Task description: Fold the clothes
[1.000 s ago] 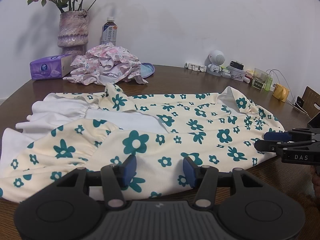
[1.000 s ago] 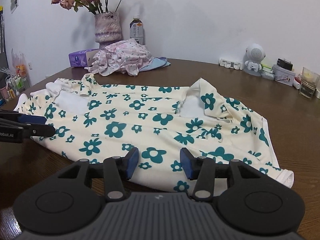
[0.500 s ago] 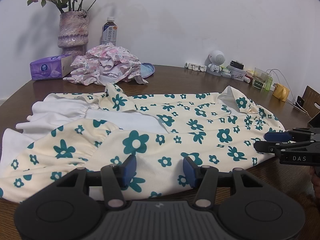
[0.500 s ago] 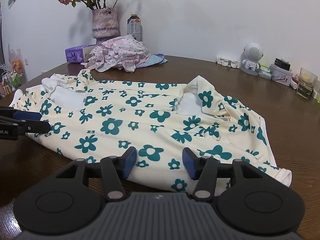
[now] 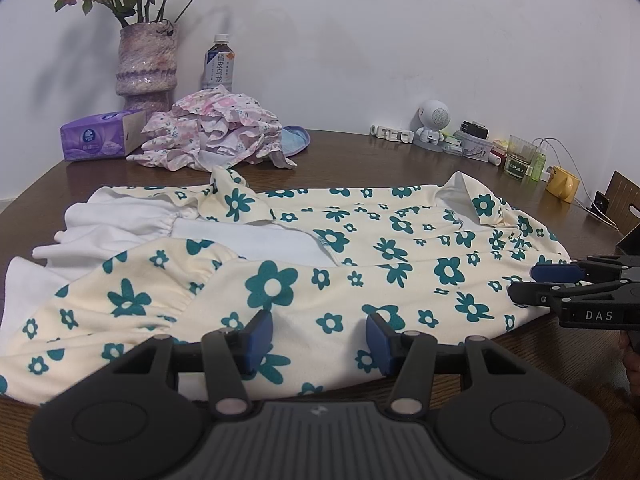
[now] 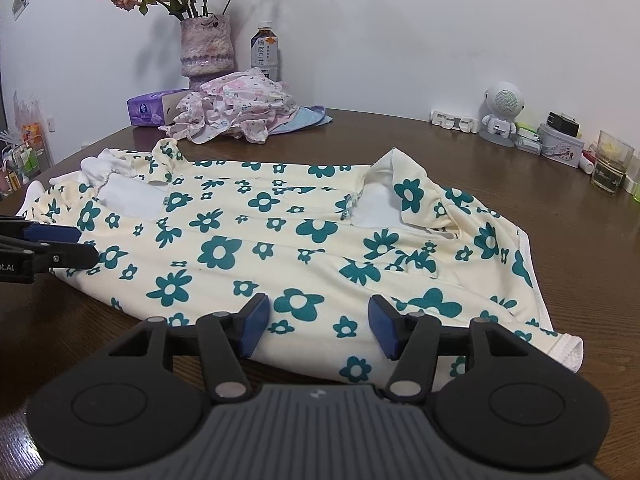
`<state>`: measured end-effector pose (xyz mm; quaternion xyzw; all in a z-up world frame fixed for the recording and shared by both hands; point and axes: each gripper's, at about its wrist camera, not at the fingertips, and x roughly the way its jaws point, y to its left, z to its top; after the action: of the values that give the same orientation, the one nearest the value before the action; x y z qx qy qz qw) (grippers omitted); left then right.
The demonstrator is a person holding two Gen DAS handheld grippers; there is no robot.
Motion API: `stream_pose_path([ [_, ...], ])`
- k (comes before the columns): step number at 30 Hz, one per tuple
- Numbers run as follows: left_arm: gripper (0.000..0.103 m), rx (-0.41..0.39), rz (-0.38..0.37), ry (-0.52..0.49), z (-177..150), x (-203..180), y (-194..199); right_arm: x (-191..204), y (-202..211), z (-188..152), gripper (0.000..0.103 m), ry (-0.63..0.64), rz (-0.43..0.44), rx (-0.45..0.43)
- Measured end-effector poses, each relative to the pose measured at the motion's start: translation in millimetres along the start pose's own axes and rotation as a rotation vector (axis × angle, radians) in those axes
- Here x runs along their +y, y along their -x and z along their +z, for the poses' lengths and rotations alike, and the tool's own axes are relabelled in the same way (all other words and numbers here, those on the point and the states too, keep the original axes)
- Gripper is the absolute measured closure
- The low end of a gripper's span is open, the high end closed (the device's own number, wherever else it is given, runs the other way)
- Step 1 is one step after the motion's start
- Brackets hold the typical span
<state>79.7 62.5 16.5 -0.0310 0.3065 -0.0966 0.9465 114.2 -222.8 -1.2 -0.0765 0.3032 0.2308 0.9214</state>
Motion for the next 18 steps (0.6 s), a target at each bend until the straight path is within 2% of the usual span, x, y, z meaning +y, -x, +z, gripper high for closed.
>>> stream_pose_path([
  [13, 0.052, -0.002, -0.003, 0.004, -0.3, 0.1, -0.3, -1.3, 0.1, -0.6, 0.041, -0.006, -0.008, -0.001],
  [18, 0.047, -0.008, -0.005, 0.009, -0.5, -0.9, 0.9, -1.0, 1.4, -0.8, 0.04, -0.005, -0.01, -0.009],
])
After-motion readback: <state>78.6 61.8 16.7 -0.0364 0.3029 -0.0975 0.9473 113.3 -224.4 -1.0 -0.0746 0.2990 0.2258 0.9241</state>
